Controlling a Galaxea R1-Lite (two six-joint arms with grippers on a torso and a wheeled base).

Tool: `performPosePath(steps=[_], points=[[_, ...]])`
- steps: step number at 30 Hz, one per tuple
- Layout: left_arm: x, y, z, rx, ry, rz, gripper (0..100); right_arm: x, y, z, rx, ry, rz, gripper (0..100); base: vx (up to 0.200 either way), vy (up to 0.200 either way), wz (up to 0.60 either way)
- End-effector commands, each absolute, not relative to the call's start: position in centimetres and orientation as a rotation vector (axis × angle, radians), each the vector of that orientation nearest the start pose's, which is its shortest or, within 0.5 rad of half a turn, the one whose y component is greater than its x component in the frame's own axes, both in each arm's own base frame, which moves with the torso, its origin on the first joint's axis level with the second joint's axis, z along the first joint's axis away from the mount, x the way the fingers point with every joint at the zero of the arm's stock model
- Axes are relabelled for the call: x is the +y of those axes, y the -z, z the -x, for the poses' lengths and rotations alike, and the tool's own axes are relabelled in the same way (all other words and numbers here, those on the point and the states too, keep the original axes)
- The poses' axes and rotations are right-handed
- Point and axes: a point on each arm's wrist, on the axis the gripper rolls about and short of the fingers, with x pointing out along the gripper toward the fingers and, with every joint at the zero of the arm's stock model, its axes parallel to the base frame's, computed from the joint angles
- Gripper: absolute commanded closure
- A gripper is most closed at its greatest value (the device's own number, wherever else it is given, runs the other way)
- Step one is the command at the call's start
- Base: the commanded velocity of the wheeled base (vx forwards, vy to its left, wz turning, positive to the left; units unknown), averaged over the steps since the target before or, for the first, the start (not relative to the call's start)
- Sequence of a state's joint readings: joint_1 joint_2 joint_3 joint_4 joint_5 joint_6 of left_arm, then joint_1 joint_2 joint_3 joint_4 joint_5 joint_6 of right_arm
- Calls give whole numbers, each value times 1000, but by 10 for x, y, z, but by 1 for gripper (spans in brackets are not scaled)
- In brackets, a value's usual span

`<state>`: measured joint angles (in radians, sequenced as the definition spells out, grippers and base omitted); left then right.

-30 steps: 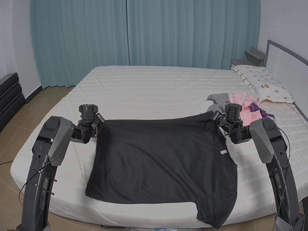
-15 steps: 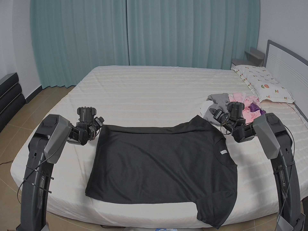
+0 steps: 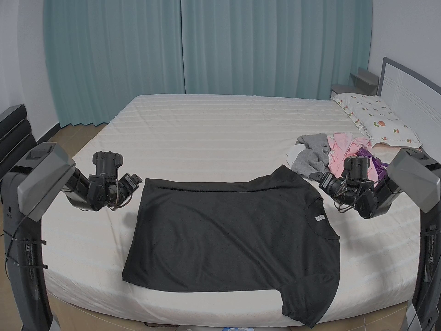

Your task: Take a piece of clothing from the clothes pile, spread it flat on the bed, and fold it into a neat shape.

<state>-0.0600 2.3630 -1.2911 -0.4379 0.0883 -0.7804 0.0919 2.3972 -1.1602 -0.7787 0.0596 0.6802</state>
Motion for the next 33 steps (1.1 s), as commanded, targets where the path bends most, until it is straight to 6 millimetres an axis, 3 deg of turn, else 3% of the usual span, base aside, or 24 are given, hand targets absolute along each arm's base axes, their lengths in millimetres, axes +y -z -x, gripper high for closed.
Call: performPosePath(steps=[1, 7, 14, 22, 33], points=[[-45, -83, -317, 708, -179, 772, 0, 41, -70, -313, 545, -50, -718, 0, 0, 0, 0], [-55, -82, -272, 752, -155, 792, 0, 43, -66, -262, 648, -43, -765, 0, 0, 0, 0], [-54, -69, -262, 793, -184, 824, 0, 42, -47, -235, 787, -57, -788, 0, 0, 0, 0], [-53, -54, -254, 851, -162, 840, 0, 43, -37, -231, 852, -93, -801, 0, 0, 0, 0], [-54, -50, -250, 856, -154, 840, 0, 45, -31, -220, 880, -101, -792, 0, 0, 0, 0]])
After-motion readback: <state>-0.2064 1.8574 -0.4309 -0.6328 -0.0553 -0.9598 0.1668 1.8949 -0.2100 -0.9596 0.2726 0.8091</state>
